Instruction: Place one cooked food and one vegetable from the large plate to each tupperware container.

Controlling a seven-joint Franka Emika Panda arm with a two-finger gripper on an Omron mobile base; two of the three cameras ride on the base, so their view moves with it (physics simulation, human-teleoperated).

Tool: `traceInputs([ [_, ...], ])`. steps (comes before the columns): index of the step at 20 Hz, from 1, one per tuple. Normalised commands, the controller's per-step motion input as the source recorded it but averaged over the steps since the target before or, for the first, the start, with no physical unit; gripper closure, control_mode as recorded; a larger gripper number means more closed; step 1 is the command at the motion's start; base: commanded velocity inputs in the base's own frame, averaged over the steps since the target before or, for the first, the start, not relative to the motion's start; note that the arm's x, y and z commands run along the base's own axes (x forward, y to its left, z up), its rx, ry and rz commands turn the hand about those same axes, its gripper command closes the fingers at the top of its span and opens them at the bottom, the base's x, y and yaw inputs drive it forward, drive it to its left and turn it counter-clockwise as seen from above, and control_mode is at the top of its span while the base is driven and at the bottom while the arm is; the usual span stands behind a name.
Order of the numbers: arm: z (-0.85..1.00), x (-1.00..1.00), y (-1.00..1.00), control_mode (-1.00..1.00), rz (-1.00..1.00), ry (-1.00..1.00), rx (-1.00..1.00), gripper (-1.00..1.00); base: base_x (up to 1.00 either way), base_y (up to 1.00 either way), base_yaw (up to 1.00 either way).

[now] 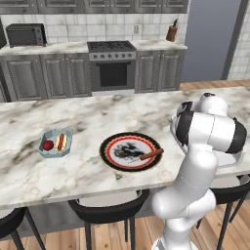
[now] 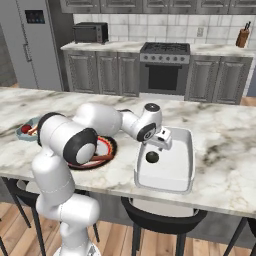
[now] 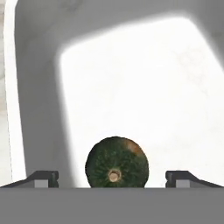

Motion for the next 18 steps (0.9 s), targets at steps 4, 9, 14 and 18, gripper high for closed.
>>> traceInputs([
  [4, 0.30, -0.21, 0.21, -1.00, -0.02, -0.12, -0.02, -1.00, 0.00, 0.00, 0.00],
  [9, 0.80, -0.73, 0.39, -1.00, -0.02, -0.03, 0.00, -1.00, 0.00, 0.00, 0.00],
  [14, 0.51, -0.75, 0.96, -1.00, 0.00, 0.00, -0.01, -1.00, 0.00, 0.00, 0.00],
  [18, 0.44, -0.60, 1.00, -1.00, 0.00, 0.00, 0.00, -1.00, 0.00, 0.00, 0.00],
])
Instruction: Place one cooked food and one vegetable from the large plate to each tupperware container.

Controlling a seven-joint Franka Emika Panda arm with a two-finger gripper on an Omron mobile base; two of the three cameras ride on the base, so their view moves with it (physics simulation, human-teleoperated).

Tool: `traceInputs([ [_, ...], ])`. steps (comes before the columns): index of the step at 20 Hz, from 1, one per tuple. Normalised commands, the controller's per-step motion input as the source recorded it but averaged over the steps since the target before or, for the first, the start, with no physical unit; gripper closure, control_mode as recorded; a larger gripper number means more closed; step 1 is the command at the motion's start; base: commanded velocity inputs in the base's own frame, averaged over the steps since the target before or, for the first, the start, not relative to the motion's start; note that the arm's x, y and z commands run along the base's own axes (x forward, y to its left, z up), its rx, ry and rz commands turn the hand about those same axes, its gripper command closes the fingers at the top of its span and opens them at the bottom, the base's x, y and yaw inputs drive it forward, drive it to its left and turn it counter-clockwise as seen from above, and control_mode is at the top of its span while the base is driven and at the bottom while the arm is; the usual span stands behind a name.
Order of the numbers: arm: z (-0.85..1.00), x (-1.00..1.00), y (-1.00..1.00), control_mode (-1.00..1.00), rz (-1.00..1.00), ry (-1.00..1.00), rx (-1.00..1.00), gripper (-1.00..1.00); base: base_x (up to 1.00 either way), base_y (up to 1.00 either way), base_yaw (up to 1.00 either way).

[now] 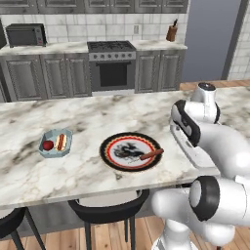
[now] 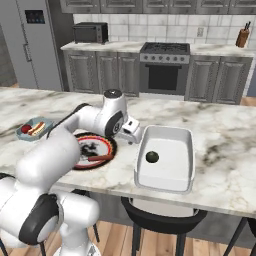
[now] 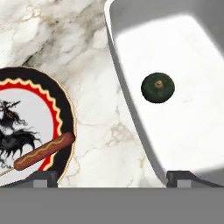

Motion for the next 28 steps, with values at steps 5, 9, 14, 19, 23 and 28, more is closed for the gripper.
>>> traceInputs([
  [5, 0.04, -0.60, 0.92, -1.00, -0.04, 0.00, 0.00, -1.00, 0.00, 0.00, 0.00],
  [9, 0.00, -0.61, 0.70, -1.00, -0.31, 0.00, 0.00, -1.00, 0.00, 0.00, 0.00],
  [14, -0.12, -0.04, 0.30, -1.00, -0.34, 0.00, 0.10, -1.00, 0.00, 0.00, 0.00],
  [19, -0.25, 0.19, 0.10, -1.00, -0.05, 0.04, 0.23, -1.00, 0.00, 0.00, 0.00],
  [23, -0.05, 0.51, 0.38, -1.00, 0.00, 0.13, -0.02, -1.00, 0.00, 0.00, 0.00],
  [28, -0.05, 0.37, 0.48, -1.00, 0.00, 0.15, -0.07, -1.00, 0.00, 0.00, 0.00],
])
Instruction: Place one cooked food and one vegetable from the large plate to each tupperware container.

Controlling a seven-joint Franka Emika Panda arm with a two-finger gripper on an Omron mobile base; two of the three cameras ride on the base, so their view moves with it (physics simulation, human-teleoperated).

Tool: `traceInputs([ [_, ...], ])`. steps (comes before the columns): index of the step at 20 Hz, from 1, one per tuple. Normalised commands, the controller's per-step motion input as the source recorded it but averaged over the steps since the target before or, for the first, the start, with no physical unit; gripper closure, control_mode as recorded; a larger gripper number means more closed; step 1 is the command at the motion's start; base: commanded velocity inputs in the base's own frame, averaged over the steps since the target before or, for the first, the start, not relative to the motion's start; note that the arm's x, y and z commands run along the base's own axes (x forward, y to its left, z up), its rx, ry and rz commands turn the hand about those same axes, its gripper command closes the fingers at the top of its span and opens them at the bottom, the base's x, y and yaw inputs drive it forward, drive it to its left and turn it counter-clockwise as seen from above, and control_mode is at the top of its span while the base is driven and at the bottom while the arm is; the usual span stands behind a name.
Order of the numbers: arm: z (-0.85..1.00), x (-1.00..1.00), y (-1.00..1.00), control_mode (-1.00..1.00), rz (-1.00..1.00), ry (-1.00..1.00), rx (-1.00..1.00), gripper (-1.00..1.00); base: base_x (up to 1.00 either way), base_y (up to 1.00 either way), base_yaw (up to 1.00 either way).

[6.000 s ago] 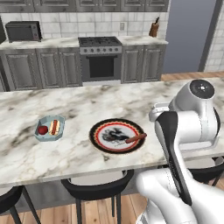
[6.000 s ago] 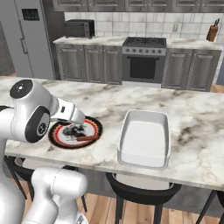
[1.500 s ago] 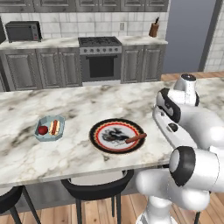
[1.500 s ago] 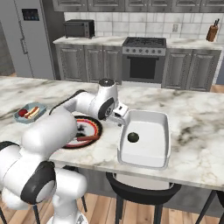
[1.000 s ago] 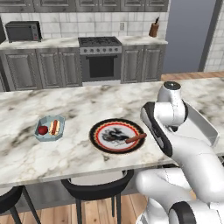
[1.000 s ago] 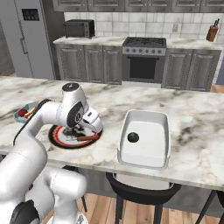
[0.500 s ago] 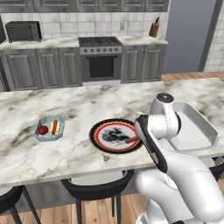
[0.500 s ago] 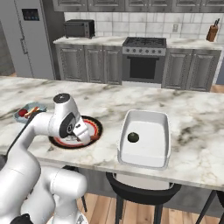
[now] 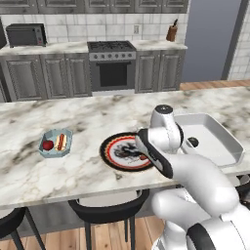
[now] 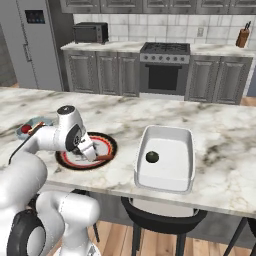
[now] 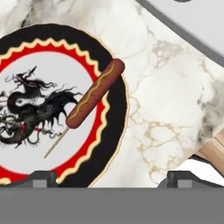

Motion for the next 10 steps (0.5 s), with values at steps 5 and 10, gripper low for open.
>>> traceInputs([
  [5, -0.28, 0.29, 0.07, -1.00, 0.00, 0.17, 0.00, -1.00, 0.00, 0.00, 0.00],
  [10, -0.26, 0.23, 0.00, -1.00, 0.00, 0.04, 0.00, -1.00, 0.00, 0.00, 0.00],
])
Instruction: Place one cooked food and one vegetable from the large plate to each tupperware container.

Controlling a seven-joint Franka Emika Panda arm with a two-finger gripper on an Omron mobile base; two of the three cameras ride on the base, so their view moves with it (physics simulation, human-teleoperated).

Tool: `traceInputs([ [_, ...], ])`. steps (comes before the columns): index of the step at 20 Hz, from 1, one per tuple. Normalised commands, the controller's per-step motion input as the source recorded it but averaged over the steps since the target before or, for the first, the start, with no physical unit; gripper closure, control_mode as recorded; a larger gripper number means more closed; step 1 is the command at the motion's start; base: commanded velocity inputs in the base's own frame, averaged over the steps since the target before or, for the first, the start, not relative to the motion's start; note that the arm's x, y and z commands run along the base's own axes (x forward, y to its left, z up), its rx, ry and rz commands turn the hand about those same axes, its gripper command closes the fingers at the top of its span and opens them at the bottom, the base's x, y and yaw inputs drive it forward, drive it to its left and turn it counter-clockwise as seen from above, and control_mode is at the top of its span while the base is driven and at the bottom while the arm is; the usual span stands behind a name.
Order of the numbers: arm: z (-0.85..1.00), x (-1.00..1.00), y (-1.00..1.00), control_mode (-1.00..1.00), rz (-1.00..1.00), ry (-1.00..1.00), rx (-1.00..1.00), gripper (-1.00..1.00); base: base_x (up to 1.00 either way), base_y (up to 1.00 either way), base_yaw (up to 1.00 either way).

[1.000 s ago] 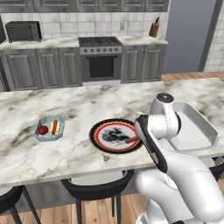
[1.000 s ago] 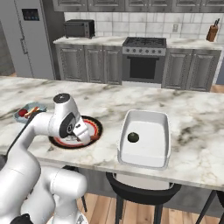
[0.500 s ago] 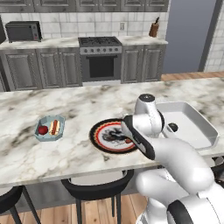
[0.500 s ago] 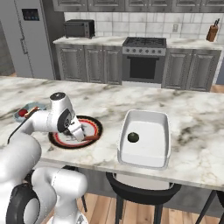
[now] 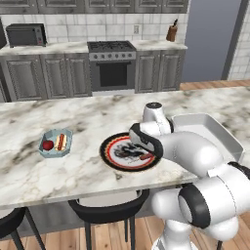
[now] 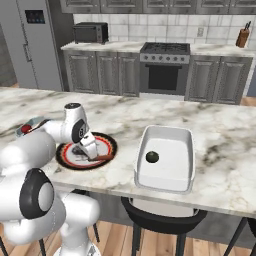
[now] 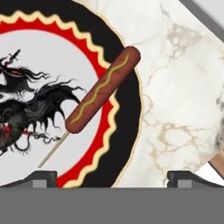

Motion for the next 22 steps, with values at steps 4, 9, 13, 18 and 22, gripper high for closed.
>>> traceInputs([
  [4, -0.43, 0.07, 0.00, -1.00, 0.00, 0.00, 0.00, -1.00, 0.00, 0.00, 0.00],
  [9, -0.49, 0.00, -0.01, -1.00, 0.00, 0.00, 0.01, -1.00, 0.00, 0.00, 0.00],
  [13, -0.24, 0.26, 0.00, -1.00, 0.00, 0.00, 0.01, -1.00, 0.00, 0.00, 0.00],
  [18, -0.11, 0.29, 0.00, -1.00, 0.00, 0.00, 0.02, -1.00, 0.00, 0.00, 0.00],
  [22, -0.32, 0.14, 0.00, -1.00, 0.00, 0.00, 0.01, -1.00, 0.00, 0.00, 0.00],
])
